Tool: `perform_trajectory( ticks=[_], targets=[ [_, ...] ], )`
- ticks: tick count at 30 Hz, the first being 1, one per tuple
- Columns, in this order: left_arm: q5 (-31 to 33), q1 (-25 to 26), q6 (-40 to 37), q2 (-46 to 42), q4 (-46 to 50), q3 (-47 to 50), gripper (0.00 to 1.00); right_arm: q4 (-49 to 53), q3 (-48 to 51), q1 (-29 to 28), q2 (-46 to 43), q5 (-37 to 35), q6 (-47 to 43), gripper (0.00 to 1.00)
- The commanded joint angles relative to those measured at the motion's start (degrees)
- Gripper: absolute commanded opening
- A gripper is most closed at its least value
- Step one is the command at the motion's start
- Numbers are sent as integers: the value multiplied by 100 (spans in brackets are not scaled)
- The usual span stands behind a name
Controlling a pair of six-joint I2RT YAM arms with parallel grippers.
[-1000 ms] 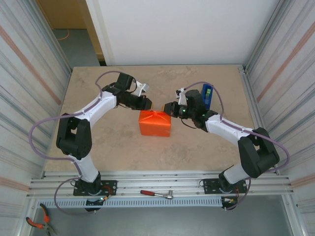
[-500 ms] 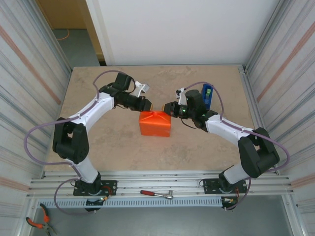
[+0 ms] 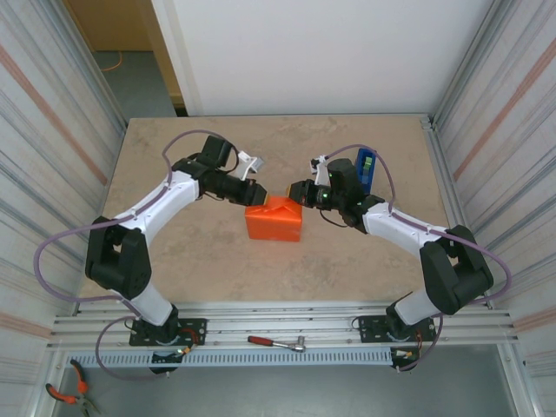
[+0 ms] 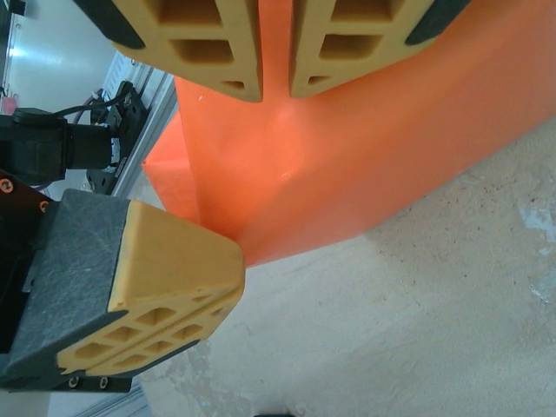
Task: Wrap the gift box in paper
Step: Fold the wrapping paper for the gift box.
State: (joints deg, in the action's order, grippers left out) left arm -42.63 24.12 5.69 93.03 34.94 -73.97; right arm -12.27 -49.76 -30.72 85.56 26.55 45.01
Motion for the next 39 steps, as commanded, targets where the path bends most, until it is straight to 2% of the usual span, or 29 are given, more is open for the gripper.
perform_trajectory(
  ticks=[1, 13, 25, 39],
  targets=[
    [-188, 23, -163, -224, 154, 129, 17, 1816, 499, -22, 390, -84, 159, 0],
    [58, 113, -256, -339, 42, 512, 17, 2052, 185, 99, 378, -15, 61, 0],
    [552, 282, -382, -381, 20, 709, 16, 2830, -1435, 374, 298, 135, -317, 0],
    [759, 365, -489, -483, 49, 769, 15, 2758, -1700, -327, 344, -27, -115, 0]
  ],
)
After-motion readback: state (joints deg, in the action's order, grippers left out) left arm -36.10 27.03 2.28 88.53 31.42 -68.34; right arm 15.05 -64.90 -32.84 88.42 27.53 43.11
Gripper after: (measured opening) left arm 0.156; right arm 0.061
